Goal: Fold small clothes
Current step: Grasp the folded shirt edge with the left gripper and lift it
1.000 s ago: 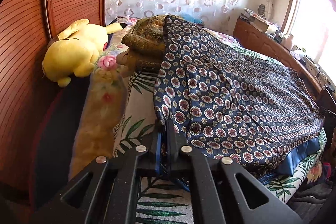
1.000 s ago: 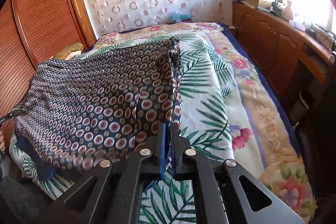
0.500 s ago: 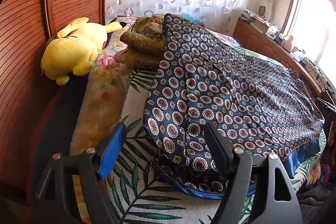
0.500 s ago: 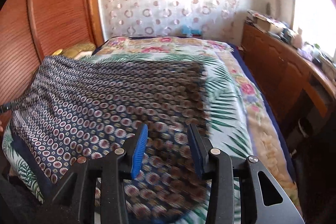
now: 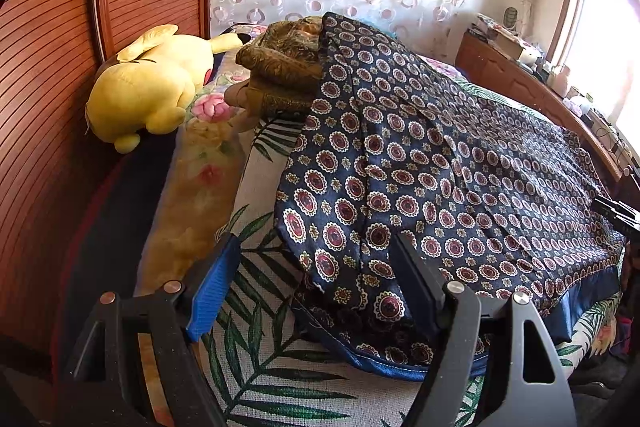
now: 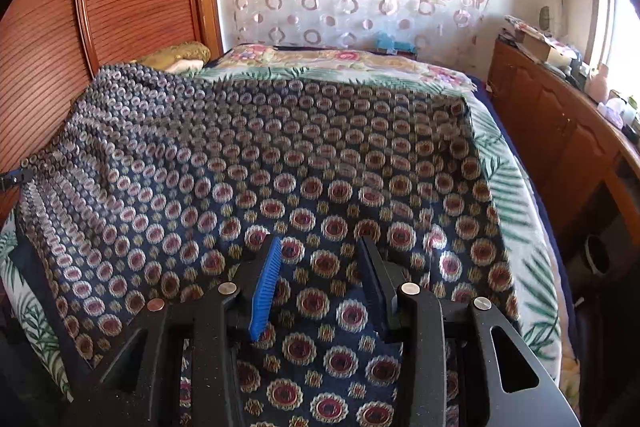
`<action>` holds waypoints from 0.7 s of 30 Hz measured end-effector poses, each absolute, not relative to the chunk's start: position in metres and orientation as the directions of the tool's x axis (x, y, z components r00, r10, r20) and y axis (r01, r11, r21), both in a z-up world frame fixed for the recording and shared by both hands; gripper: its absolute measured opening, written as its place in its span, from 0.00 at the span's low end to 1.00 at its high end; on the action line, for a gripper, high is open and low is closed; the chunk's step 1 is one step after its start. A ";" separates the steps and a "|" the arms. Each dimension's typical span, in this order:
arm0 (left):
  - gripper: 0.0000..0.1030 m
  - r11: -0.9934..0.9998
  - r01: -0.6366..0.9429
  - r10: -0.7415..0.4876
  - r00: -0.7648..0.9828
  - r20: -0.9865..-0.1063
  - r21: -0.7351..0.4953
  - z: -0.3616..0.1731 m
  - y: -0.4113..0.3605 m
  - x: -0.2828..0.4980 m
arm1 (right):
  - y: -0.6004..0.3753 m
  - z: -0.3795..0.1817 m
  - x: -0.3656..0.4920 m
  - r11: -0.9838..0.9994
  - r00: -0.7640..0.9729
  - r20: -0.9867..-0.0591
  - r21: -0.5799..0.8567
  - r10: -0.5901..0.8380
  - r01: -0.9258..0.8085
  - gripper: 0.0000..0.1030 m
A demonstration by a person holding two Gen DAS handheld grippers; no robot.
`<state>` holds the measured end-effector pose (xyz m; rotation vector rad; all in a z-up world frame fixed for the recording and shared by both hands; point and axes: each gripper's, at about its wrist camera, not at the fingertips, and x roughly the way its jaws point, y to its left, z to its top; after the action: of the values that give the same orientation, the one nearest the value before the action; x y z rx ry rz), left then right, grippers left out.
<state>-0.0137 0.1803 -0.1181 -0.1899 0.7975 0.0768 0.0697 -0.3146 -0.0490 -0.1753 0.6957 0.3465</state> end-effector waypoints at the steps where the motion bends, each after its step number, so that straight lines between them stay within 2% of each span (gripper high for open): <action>1: 0.75 0.980 -0.140 -0.003 0.696 -0.718 -0.140 -0.119 0.180 -0.014 | -0.315 -0.049 0.069 0.931 0.719 -0.648 -0.043 0.249 -0.362 0.40; 6: 0.75 0.980 -0.140 -0.004 0.693 -0.721 -0.141 -0.121 0.179 -0.015 | -0.314 -0.051 0.061 0.936 0.735 -0.635 -0.054 0.237 -0.348 0.40; 13: 0.75 0.983 -0.140 0.007 0.685 -0.729 -0.122 -0.129 0.172 -0.025 | -0.314 -0.062 0.043 0.931 0.706 -0.662 -0.032 0.252 -0.363 0.40; 20: 0.75 0.977 -0.132 -0.025 0.705 -0.709 -0.165 -0.126 0.169 -0.031 | -0.317 -0.066 0.021 0.930 0.731 -0.639 -0.067 0.237 -0.360 0.41; 21: 0.71 0.975 -0.131 -0.033 0.712 -0.702 -0.179 -0.126 0.169 -0.032 | -0.317 -0.066 0.020 0.930 0.731 -0.638 -0.063 0.241 -0.361 0.41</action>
<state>-0.0321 0.1690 -0.1255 -0.2224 0.7787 0.0548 0.0197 -0.3175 -0.0656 -0.1877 0.6738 0.3336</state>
